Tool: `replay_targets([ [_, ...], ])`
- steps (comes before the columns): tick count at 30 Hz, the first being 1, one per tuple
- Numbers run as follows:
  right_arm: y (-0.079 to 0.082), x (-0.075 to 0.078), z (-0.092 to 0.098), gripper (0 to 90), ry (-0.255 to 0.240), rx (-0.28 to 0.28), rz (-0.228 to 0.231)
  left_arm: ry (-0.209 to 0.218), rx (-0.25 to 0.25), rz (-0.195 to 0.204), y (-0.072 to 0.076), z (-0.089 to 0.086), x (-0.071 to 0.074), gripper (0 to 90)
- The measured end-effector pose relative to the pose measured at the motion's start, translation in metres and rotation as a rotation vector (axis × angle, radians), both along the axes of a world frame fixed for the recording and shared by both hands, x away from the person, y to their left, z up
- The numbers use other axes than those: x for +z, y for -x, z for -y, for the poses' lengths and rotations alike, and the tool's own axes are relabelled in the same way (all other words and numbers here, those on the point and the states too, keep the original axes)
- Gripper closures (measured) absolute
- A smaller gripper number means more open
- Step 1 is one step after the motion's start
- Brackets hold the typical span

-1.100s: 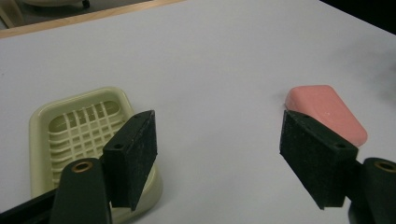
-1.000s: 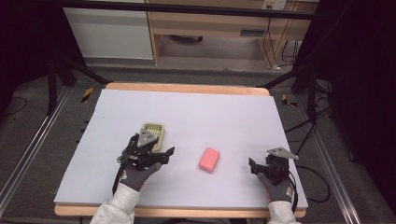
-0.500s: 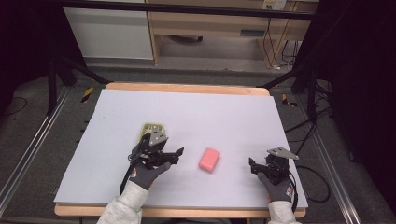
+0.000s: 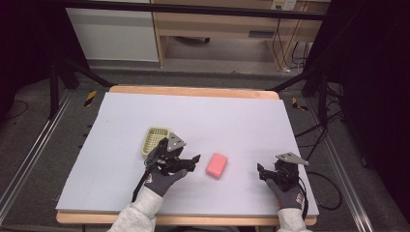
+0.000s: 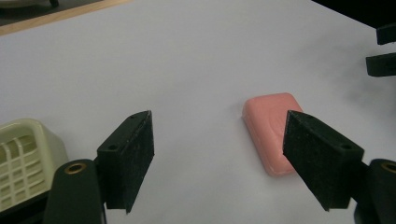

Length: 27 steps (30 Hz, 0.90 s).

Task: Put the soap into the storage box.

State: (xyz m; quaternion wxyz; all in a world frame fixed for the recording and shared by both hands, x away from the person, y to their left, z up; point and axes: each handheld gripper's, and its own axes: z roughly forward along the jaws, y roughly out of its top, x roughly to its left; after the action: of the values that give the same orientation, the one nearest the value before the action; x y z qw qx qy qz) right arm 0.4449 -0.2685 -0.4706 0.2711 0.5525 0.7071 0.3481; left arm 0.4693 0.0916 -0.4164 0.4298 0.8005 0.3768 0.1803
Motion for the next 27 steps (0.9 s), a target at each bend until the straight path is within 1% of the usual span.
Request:
replay_targets([
  [4,0.000,0.000,-0.001,15.4,-0.004,-0.001,-0.004,-0.005,-0.007,-0.004,-0.002,0.009,-0.003,24.2],
  [7,0.000,0.000,0.000,15.4,-0.004,-0.002,-0.004,-0.021,-0.016,-0.006,-0.002,0.013,-0.005,24.0],
  [12,0.000,0.000,-0.001,15.4,-0.003,0.000,-0.002,-0.013,-0.026,-0.007,-0.003,0.020,-0.004,24.1],
  [15,0.000,0.000,-0.001,15.4,-0.007,-0.004,-0.005,-0.015,-0.036,-0.007,-0.003,0.026,-0.004,24.0],
  [16,0.000,0.000,-0.001,15.4,-0.001,0.000,-0.002,-0.016,-0.040,-0.008,-0.003,0.027,-0.004,24.0],
  [19,0.000,0.000,-0.001,15.4,-0.005,-0.003,-0.003,-0.018,-0.048,-0.010,-0.003,0.032,-0.006,24.0],
  [23,0.000,-0.001,-0.001,15.3,-0.009,0.000,-0.007,-0.032,-0.055,-0.010,-0.004,0.037,-0.009,23.9],
  [27,0.000,0.000,-0.001,15.2,-0.011,-0.003,-0.002,-0.030,-0.066,-0.016,-0.004,0.043,-0.012,23.9],
])
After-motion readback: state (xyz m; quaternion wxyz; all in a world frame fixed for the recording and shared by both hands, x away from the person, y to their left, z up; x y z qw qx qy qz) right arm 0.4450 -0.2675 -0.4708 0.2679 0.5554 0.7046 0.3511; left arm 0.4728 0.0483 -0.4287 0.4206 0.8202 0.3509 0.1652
